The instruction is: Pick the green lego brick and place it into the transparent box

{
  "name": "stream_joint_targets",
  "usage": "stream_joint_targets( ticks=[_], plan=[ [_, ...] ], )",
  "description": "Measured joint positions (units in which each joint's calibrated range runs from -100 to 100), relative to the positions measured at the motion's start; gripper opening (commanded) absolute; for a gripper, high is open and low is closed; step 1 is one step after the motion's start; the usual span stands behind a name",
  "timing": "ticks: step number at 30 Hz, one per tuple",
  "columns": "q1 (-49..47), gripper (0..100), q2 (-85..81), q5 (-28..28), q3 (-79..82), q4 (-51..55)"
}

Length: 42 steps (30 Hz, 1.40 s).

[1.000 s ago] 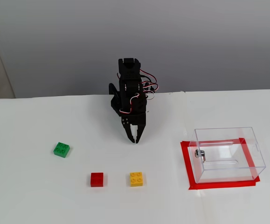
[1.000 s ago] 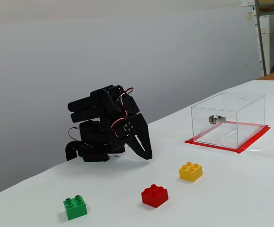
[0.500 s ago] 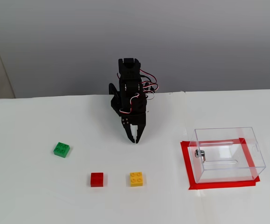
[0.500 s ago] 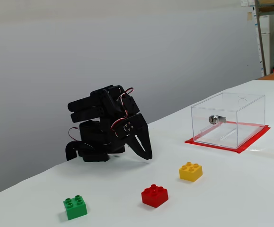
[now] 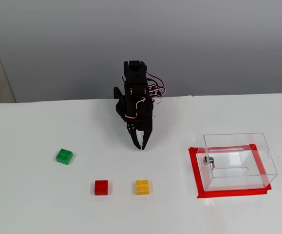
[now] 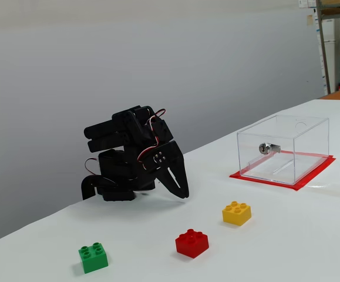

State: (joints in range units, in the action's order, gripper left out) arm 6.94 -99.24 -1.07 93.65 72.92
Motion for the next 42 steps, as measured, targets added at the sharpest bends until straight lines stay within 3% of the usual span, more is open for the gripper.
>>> stream_joint_targets(
  ticks=[27, 33, 42],
  plan=[
    [0.0, 2, 0.0, -0.24, -0.53, 0.0],
    [4.81, 2, 1.95, -0.39, -6.53, 0.0],
    [17.31, 2, 19.87, -0.39, -23.3, -0.09]
  ],
)
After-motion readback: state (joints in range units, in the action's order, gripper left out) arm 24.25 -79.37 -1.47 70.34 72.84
